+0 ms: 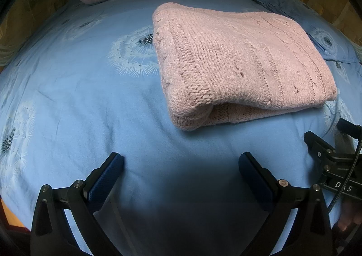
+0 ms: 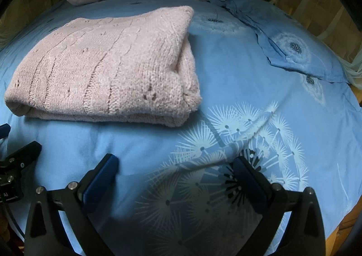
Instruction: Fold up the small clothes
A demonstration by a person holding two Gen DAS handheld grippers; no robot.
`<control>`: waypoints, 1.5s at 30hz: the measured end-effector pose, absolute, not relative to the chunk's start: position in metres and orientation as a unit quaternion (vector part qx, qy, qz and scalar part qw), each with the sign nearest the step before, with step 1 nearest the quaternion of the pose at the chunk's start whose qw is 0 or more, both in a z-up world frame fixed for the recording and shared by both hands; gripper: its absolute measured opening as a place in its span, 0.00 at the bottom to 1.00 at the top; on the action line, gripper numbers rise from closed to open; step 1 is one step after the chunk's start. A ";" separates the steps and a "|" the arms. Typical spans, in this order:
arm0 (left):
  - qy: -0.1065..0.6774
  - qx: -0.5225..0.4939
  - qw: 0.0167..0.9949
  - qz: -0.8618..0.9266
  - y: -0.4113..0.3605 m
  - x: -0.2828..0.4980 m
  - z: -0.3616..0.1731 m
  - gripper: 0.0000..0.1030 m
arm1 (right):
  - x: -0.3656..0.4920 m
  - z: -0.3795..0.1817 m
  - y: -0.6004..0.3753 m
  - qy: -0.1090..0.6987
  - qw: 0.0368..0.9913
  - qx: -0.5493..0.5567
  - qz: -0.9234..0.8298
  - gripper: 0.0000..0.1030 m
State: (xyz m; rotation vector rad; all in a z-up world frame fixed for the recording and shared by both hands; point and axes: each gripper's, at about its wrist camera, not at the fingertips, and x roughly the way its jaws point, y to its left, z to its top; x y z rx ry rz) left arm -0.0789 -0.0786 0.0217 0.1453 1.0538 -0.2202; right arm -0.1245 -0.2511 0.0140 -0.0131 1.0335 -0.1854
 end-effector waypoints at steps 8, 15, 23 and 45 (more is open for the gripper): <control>0.501 0.069 0.856 -0.105 -0.079 -0.079 0.022 0.85 | -0.124 0.014 -0.251 0.493 0.865 -0.006 -0.089 1.00; 0.501 0.069 0.856 -0.104 -0.079 -0.079 0.022 0.85 | -0.126 0.015 -0.252 0.492 0.866 -0.009 -0.089 1.00; 0.502 0.069 0.856 -0.104 -0.079 -0.079 0.022 0.85 | -0.125 0.015 -0.251 0.492 0.866 -0.009 -0.090 1.00; 0.500 0.072 0.857 -0.104 -0.080 -0.079 0.022 0.85 | -0.125 0.015 -0.251 0.492 0.866 -0.012 -0.092 1.00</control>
